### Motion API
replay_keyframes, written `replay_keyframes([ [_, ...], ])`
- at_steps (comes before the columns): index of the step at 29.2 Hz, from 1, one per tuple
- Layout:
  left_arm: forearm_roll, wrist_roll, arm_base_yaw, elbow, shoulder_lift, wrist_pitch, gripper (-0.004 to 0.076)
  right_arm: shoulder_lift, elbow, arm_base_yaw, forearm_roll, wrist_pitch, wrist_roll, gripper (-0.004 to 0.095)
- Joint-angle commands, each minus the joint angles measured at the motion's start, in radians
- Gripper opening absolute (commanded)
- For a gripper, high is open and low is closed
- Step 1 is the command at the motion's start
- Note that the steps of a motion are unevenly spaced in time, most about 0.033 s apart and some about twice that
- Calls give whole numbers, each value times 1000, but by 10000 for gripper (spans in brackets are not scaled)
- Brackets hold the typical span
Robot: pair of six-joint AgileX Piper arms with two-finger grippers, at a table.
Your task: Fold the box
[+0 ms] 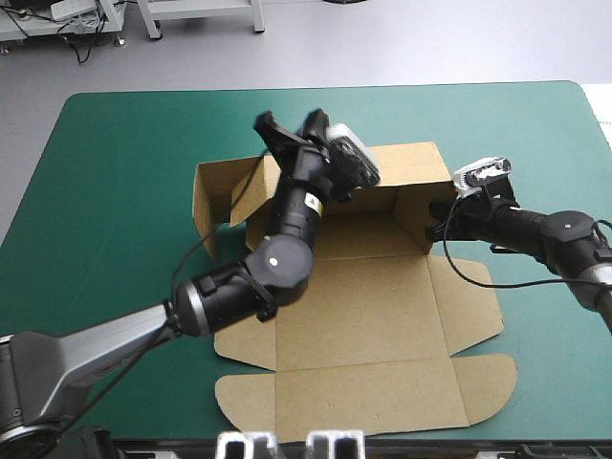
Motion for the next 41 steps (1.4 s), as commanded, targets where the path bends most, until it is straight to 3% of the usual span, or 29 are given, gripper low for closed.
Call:
replay_keyframes([
  [1, -108, -23, 109, -123, -90, -18, 11, -66, -32, -3, 16, 53, 66, -3],
  [4, -325, -8, 241, -193, -120, -91, 11, -102, -65, -3, -55, 88, 163, -3],
  [8, -664, 195, 427, -254, -145, -106, 11, -136, -155, -3, -229, 197, 382, -4],
  [12, -984, 415, 587, -272, -157, -49, 11, -135, -264, -3, -362, 361, 591, -3],
  [21, -1585, 761, 912, -272, -155, 114, 11, -60, -447, -1, -551, 693, 804, -4],
  [29, -1632, 846, 1052, -272, -155, 330, 11, 71, -447, 63, -628, 655, 772, -4],
  [35, -1634, 871, 1062, -272, -155, 381, 9, 156, -447, 114, -644, 459, 711, 12],
  [37, -1633, 871, 1062, -272, -155, 381, 9, 170, -447, 127, -647, 399, 699, 57],
  [41, -1633, 881, 1062, -272, -153, 379, 9, 173, -447, 136, -645, 277, 658, 297],
])
